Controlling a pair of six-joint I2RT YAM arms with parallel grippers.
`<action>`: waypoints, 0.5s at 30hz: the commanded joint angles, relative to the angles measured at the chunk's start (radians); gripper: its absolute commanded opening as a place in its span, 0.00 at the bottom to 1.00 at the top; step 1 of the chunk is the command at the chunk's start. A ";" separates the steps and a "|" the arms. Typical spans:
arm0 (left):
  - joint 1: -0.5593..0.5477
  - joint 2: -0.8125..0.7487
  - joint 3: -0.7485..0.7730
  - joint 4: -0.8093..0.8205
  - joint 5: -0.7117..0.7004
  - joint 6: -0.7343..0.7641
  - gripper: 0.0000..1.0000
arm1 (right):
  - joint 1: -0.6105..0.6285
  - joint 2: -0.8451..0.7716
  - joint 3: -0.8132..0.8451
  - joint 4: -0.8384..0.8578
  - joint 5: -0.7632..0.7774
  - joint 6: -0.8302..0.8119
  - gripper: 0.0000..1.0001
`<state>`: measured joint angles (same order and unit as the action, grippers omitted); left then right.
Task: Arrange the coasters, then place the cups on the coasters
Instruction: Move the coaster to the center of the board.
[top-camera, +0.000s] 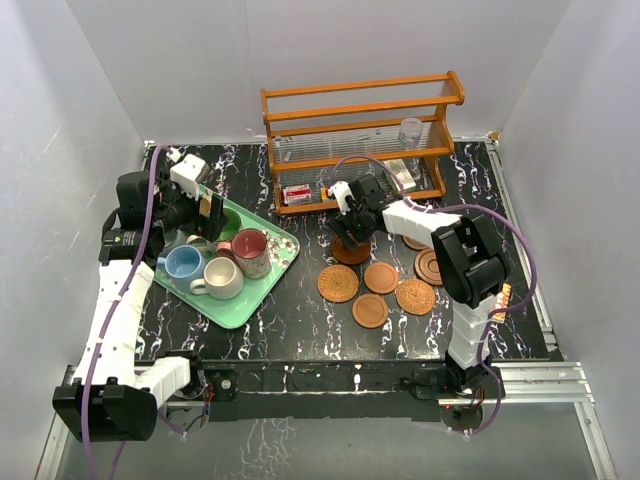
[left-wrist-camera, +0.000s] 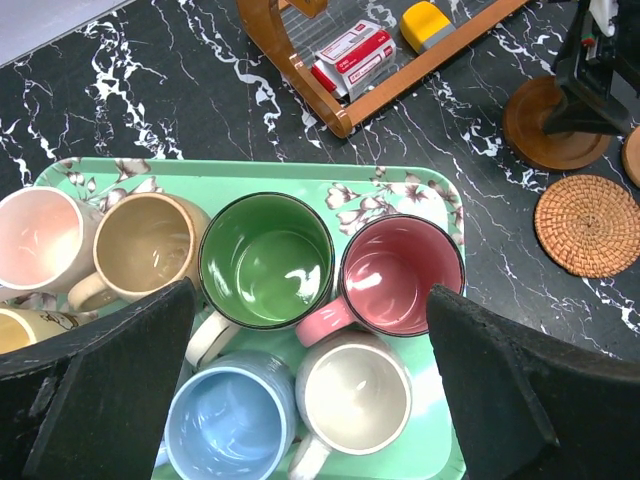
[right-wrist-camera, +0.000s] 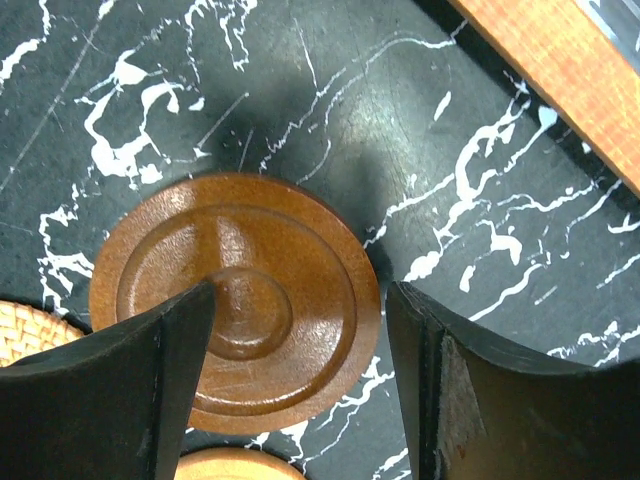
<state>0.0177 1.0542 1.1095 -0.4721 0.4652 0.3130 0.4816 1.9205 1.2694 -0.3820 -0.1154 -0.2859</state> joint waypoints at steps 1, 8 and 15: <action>0.005 -0.022 -0.011 0.016 0.035 -0.006 0.99 | -0.001 0.059 0.062 -0.022 -0.043 0.022 0.66; 0.007 -0.020 -0.020 0.016 0.039 -0.005 0.99 | 0.005 0.116 0.128 -0.033 -0.062 0.044 0.64; 0.005 -0.019 -0.023 0.018 0.041 -0.002 0.99 | 0.011 0.106 0.158 -0.058 -0.067 0.044 0.66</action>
<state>0.0177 1.0534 1.0935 -0.4698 0.4801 0.3130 0.4847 2.0228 1.4067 -0.4206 -0.1898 -0.2451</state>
